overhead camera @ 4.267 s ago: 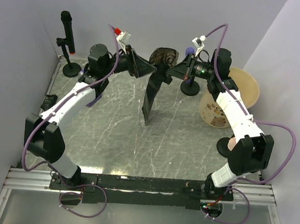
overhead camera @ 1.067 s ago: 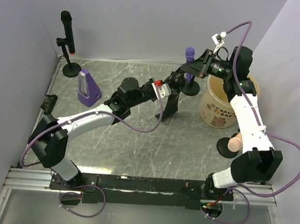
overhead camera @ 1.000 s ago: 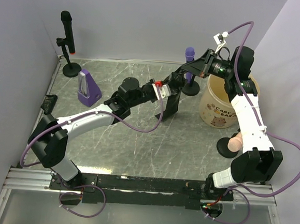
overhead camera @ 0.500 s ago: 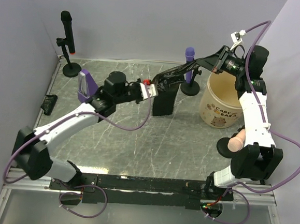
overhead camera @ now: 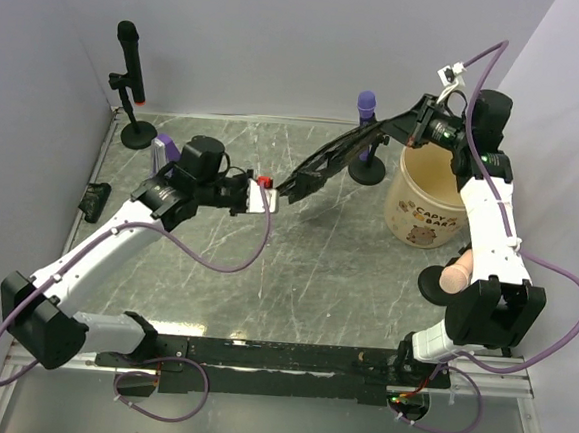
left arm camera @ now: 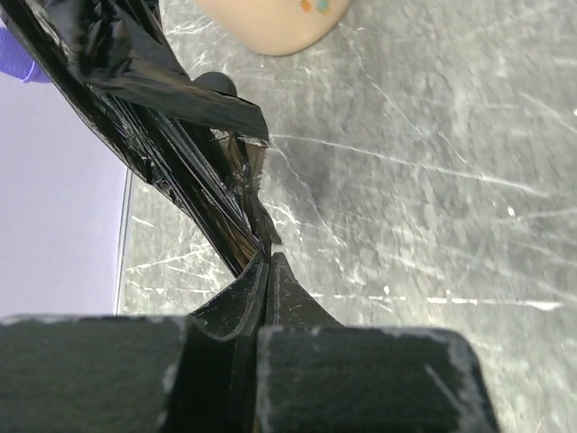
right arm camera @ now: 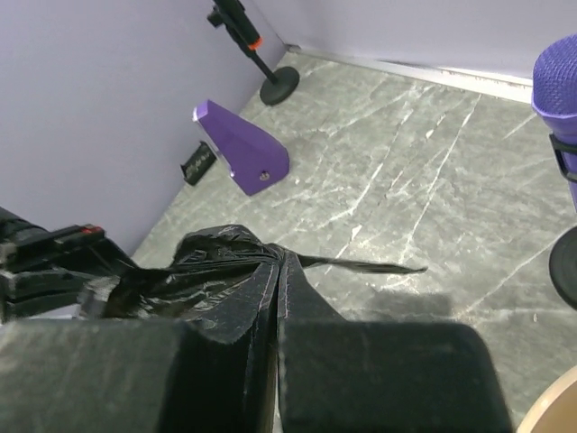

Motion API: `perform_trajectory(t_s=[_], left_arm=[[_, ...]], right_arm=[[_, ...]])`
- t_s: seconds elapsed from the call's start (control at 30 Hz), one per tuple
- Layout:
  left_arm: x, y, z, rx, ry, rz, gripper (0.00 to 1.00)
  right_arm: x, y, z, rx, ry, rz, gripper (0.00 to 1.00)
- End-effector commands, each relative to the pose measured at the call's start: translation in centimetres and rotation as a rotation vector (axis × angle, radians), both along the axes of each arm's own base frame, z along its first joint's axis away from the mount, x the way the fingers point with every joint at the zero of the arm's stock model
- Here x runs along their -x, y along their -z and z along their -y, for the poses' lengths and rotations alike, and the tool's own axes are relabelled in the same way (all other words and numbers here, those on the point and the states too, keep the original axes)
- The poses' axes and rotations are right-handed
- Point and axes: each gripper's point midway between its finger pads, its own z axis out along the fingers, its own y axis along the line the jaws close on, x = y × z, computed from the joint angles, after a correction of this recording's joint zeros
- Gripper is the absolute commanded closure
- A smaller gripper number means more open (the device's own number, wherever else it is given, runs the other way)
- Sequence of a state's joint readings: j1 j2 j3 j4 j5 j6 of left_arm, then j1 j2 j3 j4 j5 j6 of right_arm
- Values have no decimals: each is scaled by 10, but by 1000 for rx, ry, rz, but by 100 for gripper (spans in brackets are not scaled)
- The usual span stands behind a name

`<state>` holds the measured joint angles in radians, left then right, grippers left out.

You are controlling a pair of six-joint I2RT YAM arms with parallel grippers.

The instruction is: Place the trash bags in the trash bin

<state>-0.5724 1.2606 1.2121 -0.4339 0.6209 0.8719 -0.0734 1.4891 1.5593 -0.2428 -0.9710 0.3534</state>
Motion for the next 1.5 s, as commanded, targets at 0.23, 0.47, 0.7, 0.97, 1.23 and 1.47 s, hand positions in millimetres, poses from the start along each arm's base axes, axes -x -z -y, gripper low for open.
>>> perform_trajectory(t_s=[0.23, 0.47, 0.7, 0.97, 1.23, 1.47], left_arm=[[-1, -32, -43, 24, -71, 64, 99], [-18, -64, -41, 136, -124, 151, 99], [-27, -109, -21, 235, -138, -67, 99], [-35, -141, -8, 430, -239, -407, 99], [-35, -169, -4, 551, -253, -505, 99], [-58, -185, -15, 658, -376, -513, 100]], right_arm=[[0, -15, 10, 351, -1, 353, 100], [32, -22, -25, 473, -122, 512, 97], [35, 14, -16, 495, -66, 340, 42], [106, 15, -50, 397, -248, 446, 37], [132, 35, -103, 308, -423, 433, 33], [152, 31, -114, 323, -506, 549, 32]])
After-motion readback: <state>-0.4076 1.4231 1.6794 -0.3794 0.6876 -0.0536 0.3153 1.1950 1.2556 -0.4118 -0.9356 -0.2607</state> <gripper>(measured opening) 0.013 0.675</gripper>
